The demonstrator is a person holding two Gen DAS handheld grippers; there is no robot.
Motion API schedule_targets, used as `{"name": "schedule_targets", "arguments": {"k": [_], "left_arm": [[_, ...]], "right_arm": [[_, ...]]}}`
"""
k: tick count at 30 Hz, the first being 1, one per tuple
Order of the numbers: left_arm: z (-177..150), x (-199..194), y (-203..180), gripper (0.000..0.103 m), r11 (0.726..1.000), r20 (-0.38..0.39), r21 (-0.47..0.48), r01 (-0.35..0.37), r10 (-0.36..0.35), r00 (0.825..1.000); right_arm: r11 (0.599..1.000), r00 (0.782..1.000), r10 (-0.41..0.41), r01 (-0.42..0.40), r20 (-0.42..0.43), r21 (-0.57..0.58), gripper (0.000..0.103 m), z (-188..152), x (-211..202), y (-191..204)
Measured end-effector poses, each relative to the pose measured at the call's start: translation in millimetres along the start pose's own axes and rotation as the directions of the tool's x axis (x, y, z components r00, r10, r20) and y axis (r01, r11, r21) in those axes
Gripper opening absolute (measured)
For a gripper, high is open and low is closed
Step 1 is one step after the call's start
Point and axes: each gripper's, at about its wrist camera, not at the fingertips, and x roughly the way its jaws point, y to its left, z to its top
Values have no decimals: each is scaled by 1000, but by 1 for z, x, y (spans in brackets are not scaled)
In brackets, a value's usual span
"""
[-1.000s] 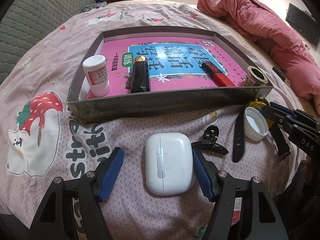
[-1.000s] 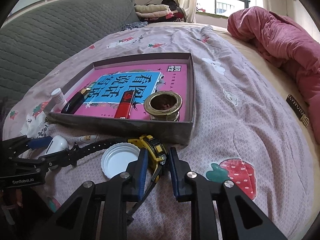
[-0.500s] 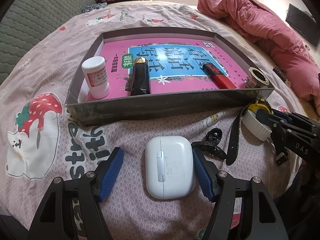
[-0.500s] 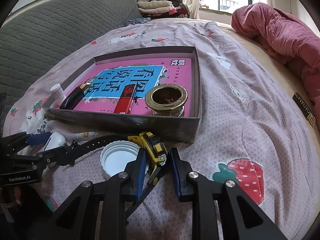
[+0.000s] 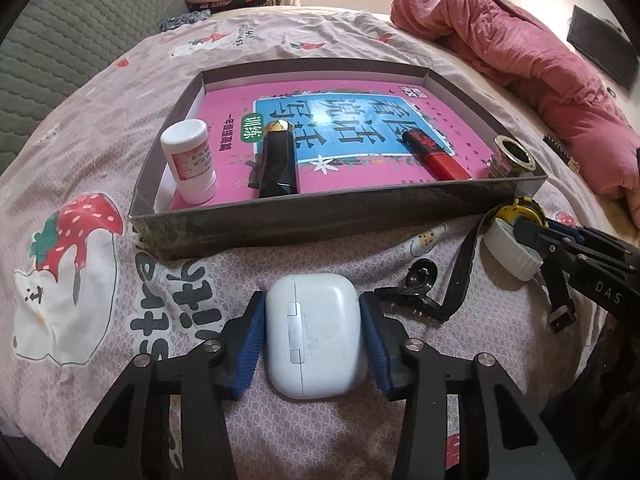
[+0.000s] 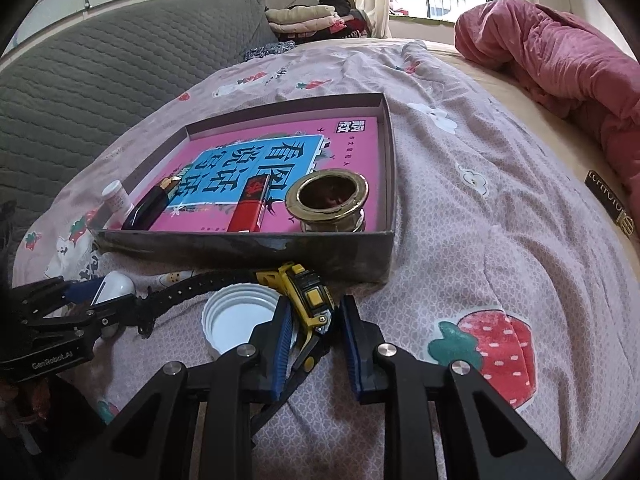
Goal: Organize rigid objects
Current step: 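Close the left tool on the white earbud case while the right tool grasps the yellow tape measure, then lift the earbud case with the left tool while the right tool lifts the tape measure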
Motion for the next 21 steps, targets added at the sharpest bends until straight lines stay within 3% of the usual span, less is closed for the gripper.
{"name": "schedule_targets", "arguments": {"k": [16, 21], "left_arm": [[-3, -16, 4, 47, 1000, 33, -15, 10, -10, 999], [-4, -24, 3, 46, 1000, 48, -9, 13, -13, 999]], "right_arm": [[999, 997, 5, -8, 82, 32, 23, 3, -29, -5], [1000, 998, 12, -14, 68, 24, 23, 2, -28, -1]]}}
